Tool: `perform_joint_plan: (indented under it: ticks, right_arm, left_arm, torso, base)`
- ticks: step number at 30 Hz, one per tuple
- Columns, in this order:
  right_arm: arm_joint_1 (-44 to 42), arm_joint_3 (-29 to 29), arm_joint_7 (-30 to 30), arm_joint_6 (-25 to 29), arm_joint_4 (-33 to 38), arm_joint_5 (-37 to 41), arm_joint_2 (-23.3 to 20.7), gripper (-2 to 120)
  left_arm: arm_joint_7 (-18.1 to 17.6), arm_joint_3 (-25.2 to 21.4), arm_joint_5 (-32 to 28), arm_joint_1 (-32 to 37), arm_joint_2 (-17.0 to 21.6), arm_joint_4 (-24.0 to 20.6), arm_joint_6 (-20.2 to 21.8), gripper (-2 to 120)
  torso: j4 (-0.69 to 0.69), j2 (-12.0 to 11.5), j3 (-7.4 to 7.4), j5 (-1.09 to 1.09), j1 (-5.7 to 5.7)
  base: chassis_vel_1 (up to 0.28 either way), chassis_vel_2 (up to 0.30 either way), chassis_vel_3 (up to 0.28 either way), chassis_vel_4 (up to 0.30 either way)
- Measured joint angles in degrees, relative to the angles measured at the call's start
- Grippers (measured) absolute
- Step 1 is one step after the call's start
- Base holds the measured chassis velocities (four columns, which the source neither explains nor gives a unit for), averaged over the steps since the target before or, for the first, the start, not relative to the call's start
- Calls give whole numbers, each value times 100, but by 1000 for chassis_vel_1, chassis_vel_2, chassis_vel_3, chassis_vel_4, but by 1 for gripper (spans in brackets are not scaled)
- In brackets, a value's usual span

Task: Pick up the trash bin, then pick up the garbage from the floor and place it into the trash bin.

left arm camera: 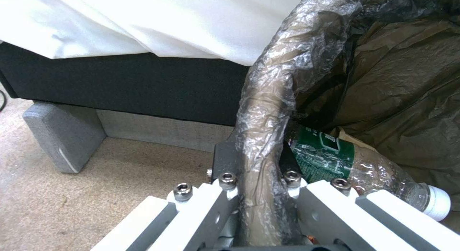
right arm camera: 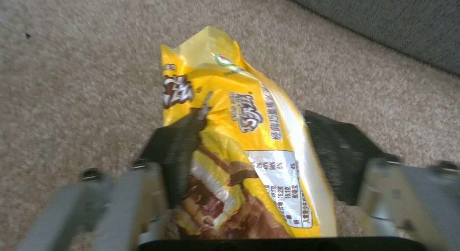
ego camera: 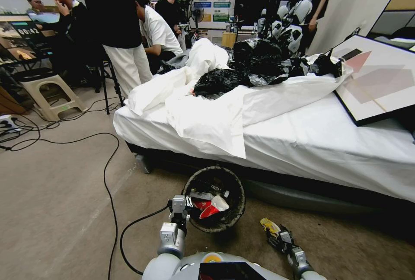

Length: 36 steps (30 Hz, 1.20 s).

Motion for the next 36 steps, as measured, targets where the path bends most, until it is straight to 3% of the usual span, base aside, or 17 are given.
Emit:
perform_joint_plan:
  ticks: [1, 6, 8, 14, 30, 36]
  right_arm:
    - [0, 0, 0, 0, 0, 0, 0, 49]
    - [-8, 14, 0, 53, 11, 0, 38, 26]
    - [-8, 14, 0, 53, 11, 0, 38, 26]
    - [27, 37, -65, 134, -17, 6, 43, 0]
    - [84, 42, -129, 338, -46, -15, 52, 0]
    - [-55, 149, -4, 701, 489, -53, 66, 0]
  left_arm:
    - [0, 0, 0, 0, 0, 0, 0, 0]
    - [0, -3, -2, -9, 13, 0, 2, 0]
    - [0, -3, -2, -9, 13, 0, 2, 0]
    - [2, 6, -3, -9, 7, 8, 5, 0]
    - [4, 4, -4, -8, 10, 6, 7, 0]
    - [5, 5, -4, -7, 16, 17, 8, 0]
  torso:
    - [0, 0, 0, 0, 0]
    - [0, 0, 0, 0, 0]
    - [0, 0, 0, 0, 0]
    - [0, 0, 0, 0, 0]
    - [0, 0, 0, 1, 0]
    - [0, 0, 0, 1, 0]
  base:
    - [0, 0, 0, 0]
    - [0, 0, 0, 0]
    - [0, 0, 0, 0]
    - [0, 0, 0, 0]
    - [0, 0, 0, 0]
    - [0, 0, 0, 0]
